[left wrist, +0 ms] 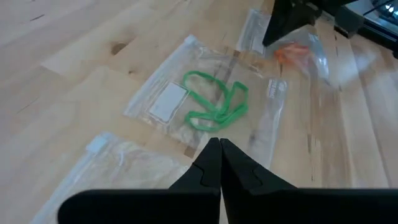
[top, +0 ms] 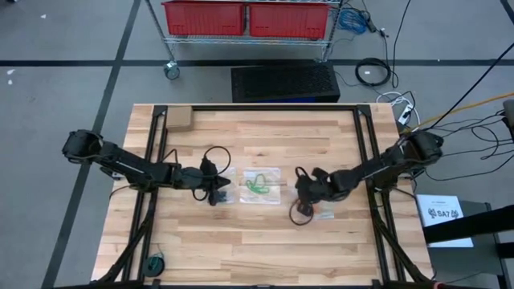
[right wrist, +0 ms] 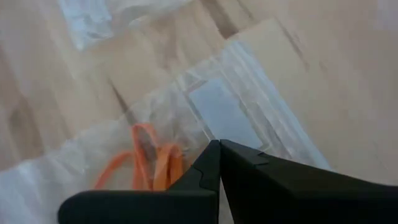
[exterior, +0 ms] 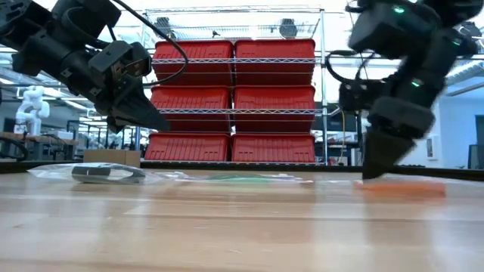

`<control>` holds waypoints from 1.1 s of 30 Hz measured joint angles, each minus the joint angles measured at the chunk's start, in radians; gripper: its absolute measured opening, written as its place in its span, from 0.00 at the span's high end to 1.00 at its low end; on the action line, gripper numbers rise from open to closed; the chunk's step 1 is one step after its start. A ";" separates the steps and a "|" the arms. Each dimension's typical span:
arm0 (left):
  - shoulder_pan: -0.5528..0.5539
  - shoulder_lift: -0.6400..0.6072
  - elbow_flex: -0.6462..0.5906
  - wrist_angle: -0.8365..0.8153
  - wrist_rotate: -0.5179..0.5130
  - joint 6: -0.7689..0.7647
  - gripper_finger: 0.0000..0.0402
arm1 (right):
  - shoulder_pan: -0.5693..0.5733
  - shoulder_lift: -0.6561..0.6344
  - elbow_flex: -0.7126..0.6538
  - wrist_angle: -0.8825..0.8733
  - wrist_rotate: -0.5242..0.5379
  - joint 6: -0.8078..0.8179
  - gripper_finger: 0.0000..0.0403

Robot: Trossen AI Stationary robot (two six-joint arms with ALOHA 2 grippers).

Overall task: Sort rubber bands
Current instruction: Move all the transparent zip bags and align them to the center of the table

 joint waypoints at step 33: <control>0.055 -0.138 0.011 0.005 0.005 0.225 1.00 | -0.124 -0.175 -0.047 0.135 0.053 -0.260 1.00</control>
